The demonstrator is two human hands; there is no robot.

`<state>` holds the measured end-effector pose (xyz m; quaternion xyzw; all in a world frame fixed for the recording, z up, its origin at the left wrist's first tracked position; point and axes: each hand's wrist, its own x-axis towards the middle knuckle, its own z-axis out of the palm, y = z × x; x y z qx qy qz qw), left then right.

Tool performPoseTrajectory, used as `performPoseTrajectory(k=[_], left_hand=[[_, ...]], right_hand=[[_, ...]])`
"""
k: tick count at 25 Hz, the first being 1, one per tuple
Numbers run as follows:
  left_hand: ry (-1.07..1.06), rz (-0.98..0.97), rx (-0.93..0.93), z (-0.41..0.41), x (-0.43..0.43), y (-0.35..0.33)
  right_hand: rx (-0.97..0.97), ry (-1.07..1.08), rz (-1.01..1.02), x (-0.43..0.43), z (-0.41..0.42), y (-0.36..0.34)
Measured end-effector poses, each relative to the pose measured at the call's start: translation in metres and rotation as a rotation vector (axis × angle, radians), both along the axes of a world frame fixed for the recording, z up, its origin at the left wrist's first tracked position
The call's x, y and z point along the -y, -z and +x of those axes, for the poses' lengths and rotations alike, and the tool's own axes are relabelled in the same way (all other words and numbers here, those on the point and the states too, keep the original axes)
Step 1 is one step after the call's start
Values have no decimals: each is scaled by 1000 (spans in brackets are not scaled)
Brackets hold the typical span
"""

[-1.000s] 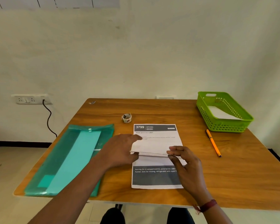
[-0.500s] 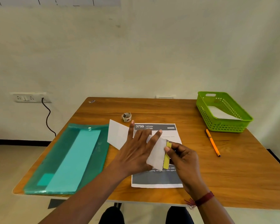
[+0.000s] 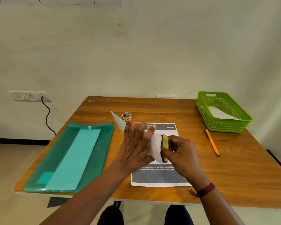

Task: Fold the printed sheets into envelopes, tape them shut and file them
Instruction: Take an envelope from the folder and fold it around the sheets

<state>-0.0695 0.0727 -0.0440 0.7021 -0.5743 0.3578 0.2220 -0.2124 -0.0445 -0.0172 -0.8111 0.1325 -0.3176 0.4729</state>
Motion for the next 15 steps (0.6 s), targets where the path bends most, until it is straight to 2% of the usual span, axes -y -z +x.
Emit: performPoseTrajectory(k=[4,7,15], left_hand=[[-40,2,-5,6,-7,3],[-69,50,-35,10,-12,4],[-199,269,-67,39,-37,6]], right_hand=[[96,108,-146,-3,4,-6],[95,164,-185,-5,11,-4],[16,219,91,16,23,11]])
